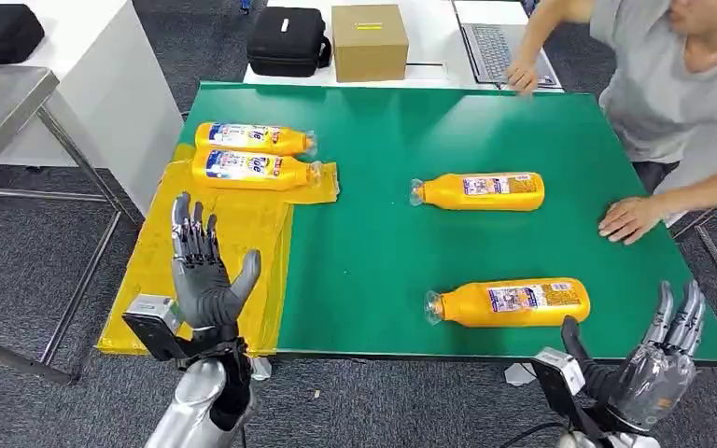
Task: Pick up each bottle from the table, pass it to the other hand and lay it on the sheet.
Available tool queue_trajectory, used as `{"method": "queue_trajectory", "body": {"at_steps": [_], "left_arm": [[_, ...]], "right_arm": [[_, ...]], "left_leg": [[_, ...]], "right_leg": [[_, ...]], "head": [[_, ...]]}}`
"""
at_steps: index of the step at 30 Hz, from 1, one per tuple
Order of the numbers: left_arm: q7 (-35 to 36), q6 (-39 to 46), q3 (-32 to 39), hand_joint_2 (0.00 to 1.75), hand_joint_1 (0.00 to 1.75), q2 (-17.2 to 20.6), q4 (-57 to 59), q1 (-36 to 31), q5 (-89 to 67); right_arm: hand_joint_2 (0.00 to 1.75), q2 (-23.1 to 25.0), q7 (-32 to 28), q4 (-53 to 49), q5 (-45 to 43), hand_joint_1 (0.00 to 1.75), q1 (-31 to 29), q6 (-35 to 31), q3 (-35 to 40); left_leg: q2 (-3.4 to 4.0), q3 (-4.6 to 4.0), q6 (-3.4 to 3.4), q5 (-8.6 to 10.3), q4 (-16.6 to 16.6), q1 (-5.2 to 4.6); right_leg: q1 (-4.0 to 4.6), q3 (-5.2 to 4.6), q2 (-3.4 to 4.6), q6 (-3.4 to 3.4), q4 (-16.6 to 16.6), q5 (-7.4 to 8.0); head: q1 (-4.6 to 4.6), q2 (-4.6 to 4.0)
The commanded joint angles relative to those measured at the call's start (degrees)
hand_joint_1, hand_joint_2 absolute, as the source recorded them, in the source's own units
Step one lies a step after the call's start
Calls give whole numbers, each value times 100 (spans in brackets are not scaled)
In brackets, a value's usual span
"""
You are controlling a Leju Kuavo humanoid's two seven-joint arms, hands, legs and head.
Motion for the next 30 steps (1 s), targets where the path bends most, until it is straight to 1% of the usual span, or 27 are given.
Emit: {"method": "queue_trajectory", "body": {"at_steps": [1, 2, 3, 5, 6, 7, 8, 9, 10, 11, 12, 14, 15, 17, 18, 21, 22, 24, 25, 26, 27, 28, 29, 30], "left_arm": [[17, -726, 607, 175, 0, -18, 738, -24, 60], [17, -921, 647, 175, 0, -46, 905, -40, 84], [17, -875, 666, 175, 0, -70, 940, -45, 45], [17, -857, 680, 175, 0, -230, 1044, -114, -26], [17, -686, 674, 175, 0, -287, 1063, -142, -146], [17, -573, 651, 175, 0, -326, 1049, -161, -220], [17, -473, 597, 0, 0, -339, 1117, -206, -282], [17, -428, 532, 0, 0, -315, 1153, -249, -320], [17, -391, 481, 175, 0, -287, 1188, -272, -378], [17, -391, 481, 175, 0, -287, 1188, -272, -378], [17, -391, 481, 175, 0, -287, 1188, -272, -378], [17, -391, 481, 175, 0, -287, 1188, -272, -378], [17, -391, 481, 175, 0, -287, 1188, -272, -378], [17, -391, 481, 175, 0, -287, 1188, -272, -378], [17, -391, 481, 175, 0, -287, 1188, -272, -378], [17, -377, 295, 175, 0, -186, 1297, -317, -440], [17, -334, 181, 175, 0, -156, 1383, -335, -493], [17, -287, 92, 175, 0, -141, 1439, -317, -502], [17, -323, 56, 175, 0, -125, 1468, -294, -456], [17, -367, 29, 175, 0, -114, 1519, -276, -406], [17, -366, 15, 175, 0, -108, 1523, -274, -393], [17, -354, -20, 175, 0, -110, 1549, -296, -407], [17, -344, -30, 175, 0, -125, 1577, -324, -397], [17, -357, -51, 175, 0, -141, 1631, -365, -371]], "right_arm": [[175, -167, -15, 535, 544, 0, -220, 0, -16], [175, -172, -15, 567, 848, 0, -266, 0, -158], [175, -187, -15, 590, 855, 0, -297, 0, -220], [175, -351, -15, 990, 860, 0, -510, 0, -365], [175, -416, -15, 1154, 871, 0, -594, 0, -433], [175, -496, -15, 1317, 840, 0, -651, 0, -441], [175, -589, -15, 1530, 832, 0, -764, 0, -492], [175, -644, -15, 1709, 805, 0, -854, 0, -524], [175, -697, -15, 1857, 783, 0, -930, 0, -523], [175, -697, -15, 1857, 783, 0, -930, 0, -523], [175, -697, -15, 1857, 783, 0, -930, 0, -523], [175, -697, -15, 1857, 783, 0, -930, 0, -523], [175, -697, -15, 1857, 783, 0, -930, 0, -523], [175, -697, -15, 1857, 783, 0, -930, 0, -523], [175, -697, -15, 1857, 783, 0, -930, 0, -523], [175, -744, -15, 2189, 820, 0, -1083, 0, -445], [175, -772, -15, 2357, 1000, 0, -1193, 0, -401], [175, -767, -15, 2520, 1205, 0, -1298, 0, -325], [175, -755, -15, 2571, 1347, 0, -1344, 0, -297], [175, -735, -15, 2637, 1516, 0, -1400, 0, -291], [175, -727, -15, 2694, 1611, 0, -1441, 0, -278], [175, -734, -15, 2836, 1765, 0, -1534, 0, -250], [175, -734, -15, 2896, 1847, 0, -1582, 0, -251], [175, -734, -15, 3033, 1829, 0, -1664, 0, -275]], "left_leg": [[20, 48, -11, -16, -11, 1], [12, 36, -8, -11, -10, 1], [13, 41, -10, -15, -7, 2], [8, 24, -5, -6, -8, 1], [5, 38, -7, -10, -9, 2], [3, 33, -6, -9, -6, 3], [4, 41, -6, -12, -7, 3], [7, 34, -5, -10, -5, 2], [0, 23, -3, -4, -6, 4], [1, 19, -2, -1, -7, 2], [6, 35, -4, -8, -8, 1], [3, 20, -4, -4, -6, -3], [2, 31, -7, -8, -6, -3], [1, 21, -6, -5, -4, -4], [3, 33, -9, -11, -4, -4], [10, 31, -7, -8, -7, -1], [10, 41, -10, -14, -5, -1], [15, 25, -6, -7, -5, 2], [16, 36, -8, -9, -8, 0], [16, 28, -6, -6, -7, 0], [22, 45, -10, -14, -7, 0], [21, 34, -7, -9, -8, 0], [18, 25, -6, -7, -6, 1], [23, 38, -9, -11, -7, 1]], "right_leg": [[3, 41, 12, -11, -9, -12], [2, 33, 6, -9, -8, -9], [4, 37, 5, -11, -6, -12], [2, 22, 1, -5, -9, -4], [4, 38, -3, -7, -11, -9], [5, 35, -4, -6, -11, -8], [5, 43, -5, -7, -12, -10], [4, 34, -1, -5, -10, -8], [5, 26, -5, -3, -13, -2], [3, 21, -2, -3, -13, 0], [2, 36, -1, -5, -13, -6], [-2, 21, -1, -3, -9, -1], [-2, 32, -5, -6, -8, -7], [-2, 21, -3, -4, -7, -3], [-1, 32, -3, -7, -6, -10], [2, 28, 4, -5, -9, -5], [2, 37, 2, -8, -6, -11], [4, 23, 9, -4, -9, 0], [2, 31, 8, -6, -8, -4], [2, 25, 9, -5, -9, -1], [3, 39, 12, -10, -7, -8], [1, 29, 14, -7, -9, -3], [2, 22, 13, -5, -9, 0], [3, 33, 15, -8, -8, -4]], "head": [[-2, -2], [0, 0], [0, -2], [-4, 0], [0, 0], [-2, 0], [-2, 0], [-4, 0], [0, 0], [0, 0], [0, 0], [0, 0], [-2, 0], [-2, 0], [-2, -2], [-2, -2], [-2, 0], [-2, 0], [-2, 0], [0, 0], [-2, 0], [-2, -2], [0, 0], [-2, 0]]}}
